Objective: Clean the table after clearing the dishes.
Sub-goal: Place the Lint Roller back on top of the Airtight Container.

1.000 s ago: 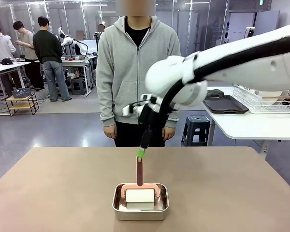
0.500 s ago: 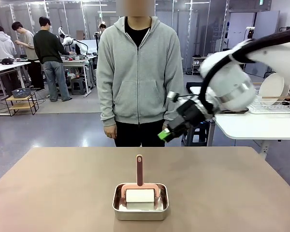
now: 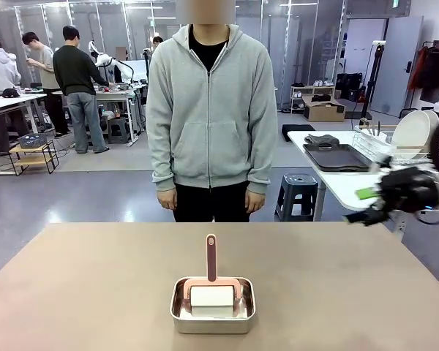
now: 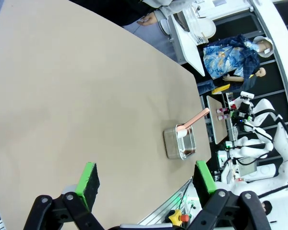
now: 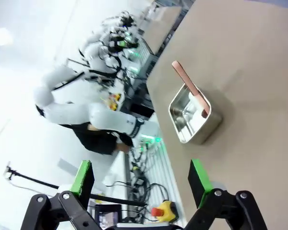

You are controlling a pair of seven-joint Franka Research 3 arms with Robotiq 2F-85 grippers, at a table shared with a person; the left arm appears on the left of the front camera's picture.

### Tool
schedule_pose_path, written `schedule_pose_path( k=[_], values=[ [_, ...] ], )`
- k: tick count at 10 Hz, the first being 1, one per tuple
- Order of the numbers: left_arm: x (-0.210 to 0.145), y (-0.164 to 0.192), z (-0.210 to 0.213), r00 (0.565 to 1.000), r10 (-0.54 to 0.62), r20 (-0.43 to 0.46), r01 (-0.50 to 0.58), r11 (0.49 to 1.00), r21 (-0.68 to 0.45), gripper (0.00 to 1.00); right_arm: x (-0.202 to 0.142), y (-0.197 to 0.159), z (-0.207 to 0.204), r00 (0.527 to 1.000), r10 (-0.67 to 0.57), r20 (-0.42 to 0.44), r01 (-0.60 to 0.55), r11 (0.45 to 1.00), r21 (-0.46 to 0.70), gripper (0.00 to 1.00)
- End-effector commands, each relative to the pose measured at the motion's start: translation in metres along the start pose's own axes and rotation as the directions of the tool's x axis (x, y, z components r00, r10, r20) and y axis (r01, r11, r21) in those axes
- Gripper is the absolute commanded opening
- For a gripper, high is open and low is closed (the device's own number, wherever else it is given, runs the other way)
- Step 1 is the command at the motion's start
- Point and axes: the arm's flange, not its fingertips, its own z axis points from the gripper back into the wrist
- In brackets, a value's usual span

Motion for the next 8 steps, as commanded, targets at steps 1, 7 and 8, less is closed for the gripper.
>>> schedule_pose_path(
  k=[1, 7, 8],
  values=[
    [-0.001, 0.0, 0.003, 1.0, 0.0, 0.003, 0.0, 1.0, -0.012, 1.0, -0.02, -0.02, 0.055, 0.999, -0.025, 0.046, 0.022, 0.998, 0.055, 1.0],
    [-0.001, 0.0, 0.003, 1.0, 0.0, 0.003, 0.0, 1.0, -0.012, 1.0, -0.139, -0.028, 0.175, 0.856, -0.27, 0.441, 0.324, 0.945, -0.051, 1.0],
    [-0.001, 0.0, 0.003, 1.0, 0.0, 0.003, 0.0, 1.0, -0.012, 1.0, -0.138, -0.024, 0.178, 0.86, -0.269, 0.433, 0.33, 0.942, -0.07, 1.0]
  ],
)
